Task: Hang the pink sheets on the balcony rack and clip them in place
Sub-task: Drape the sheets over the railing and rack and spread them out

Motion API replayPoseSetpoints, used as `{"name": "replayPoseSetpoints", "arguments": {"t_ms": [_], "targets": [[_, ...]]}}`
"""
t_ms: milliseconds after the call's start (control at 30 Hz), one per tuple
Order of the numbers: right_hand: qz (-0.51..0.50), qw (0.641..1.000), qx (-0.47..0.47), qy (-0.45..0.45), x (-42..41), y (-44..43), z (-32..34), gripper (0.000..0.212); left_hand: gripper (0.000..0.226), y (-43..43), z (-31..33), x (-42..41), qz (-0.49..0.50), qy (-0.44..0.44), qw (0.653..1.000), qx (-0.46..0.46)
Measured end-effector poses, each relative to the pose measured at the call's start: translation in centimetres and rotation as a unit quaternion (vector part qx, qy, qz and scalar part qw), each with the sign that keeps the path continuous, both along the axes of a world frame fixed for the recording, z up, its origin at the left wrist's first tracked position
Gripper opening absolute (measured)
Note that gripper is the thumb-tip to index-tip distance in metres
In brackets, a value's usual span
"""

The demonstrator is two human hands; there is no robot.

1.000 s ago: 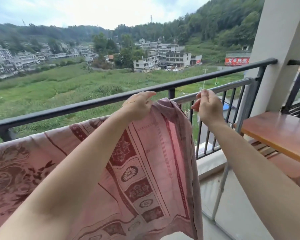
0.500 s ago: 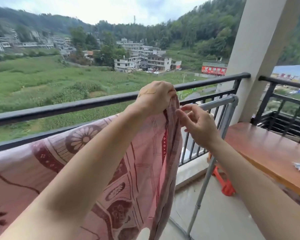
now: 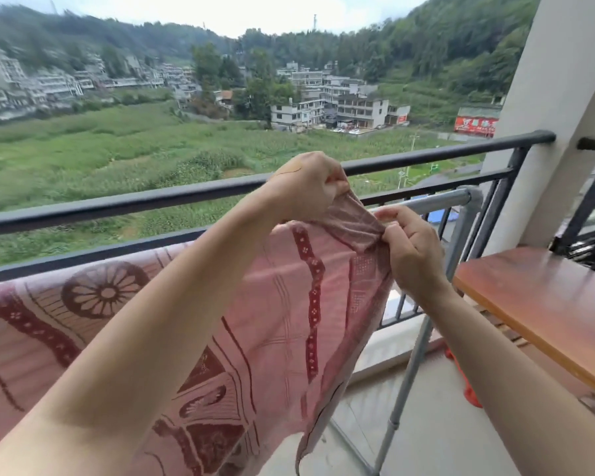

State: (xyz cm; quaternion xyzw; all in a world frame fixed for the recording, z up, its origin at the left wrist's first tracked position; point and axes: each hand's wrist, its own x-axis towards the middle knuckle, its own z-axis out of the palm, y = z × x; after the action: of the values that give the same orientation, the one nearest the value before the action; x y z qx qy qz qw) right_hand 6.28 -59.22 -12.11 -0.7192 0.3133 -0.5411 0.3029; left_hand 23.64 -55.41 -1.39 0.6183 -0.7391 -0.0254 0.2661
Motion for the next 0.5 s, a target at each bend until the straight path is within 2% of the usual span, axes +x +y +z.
{"name": "replayPoseSetpoints", "arguments": {"t_ms": [33, 100, 200, 267, 333, 400, 467, 500], "targets": [[0.009, 1.000, 0.011, -0.007, -1.1, -0.9, -0.4, 0.016, 0.019, -0.5, -0.2, -1.0, 0.008, -0.002, 1.000, 0.008], [0.035, 0.998, -0.009, 0.051, -3.5, -2.8, -1.4, 0.009, 0.020, -1.6, -0.7, -3.3, 0.026, 0.000, 0.999, 0.025], [0.081, 0.977, -0.072, 0.184, -6.5, -5.3, -2.7, 0.021, 0.022, -3.5, -2.0, -6.9, 0.078, -0.025, 0.997, 0.003], [0.082, 0.965, -0.121, 0.216, -8.3, -7.3, -3.7, 0.027, 0.021, -4.6, -3.0, -9.0, 0.121, -0.024, 0.992, -0.038], [0.033, 0.963, -0.161, 0.212, -9.7, -9.2, -4.4, 0.030, 0.021, -5.0, -4.2, -10.4, 0.175, -0.037, 0.976, -0.120], [-0.041, 0.969, -0.180, 0.163, -10.7, -10.7, -4.6, 0.027, 0.024, -4.7, -5.5, -11.3, 0.242, -0.073, 0.947, -0.197], [-0.107, 0.964, -0.212, 0.124, -11.3, -11.6, -4.1, 0.028, 0.039, -4.0, -6.7, -11.7, 0.307, -0.111, 0.918, -0.224], [-0.129, 0.954, -0.237, 0.134, -11.4, -12.1, -3.7, 0.035, 0.049, -3.6, -7.4, -11.8, 0.341, -0.130, 0.906, -0.214]]}}
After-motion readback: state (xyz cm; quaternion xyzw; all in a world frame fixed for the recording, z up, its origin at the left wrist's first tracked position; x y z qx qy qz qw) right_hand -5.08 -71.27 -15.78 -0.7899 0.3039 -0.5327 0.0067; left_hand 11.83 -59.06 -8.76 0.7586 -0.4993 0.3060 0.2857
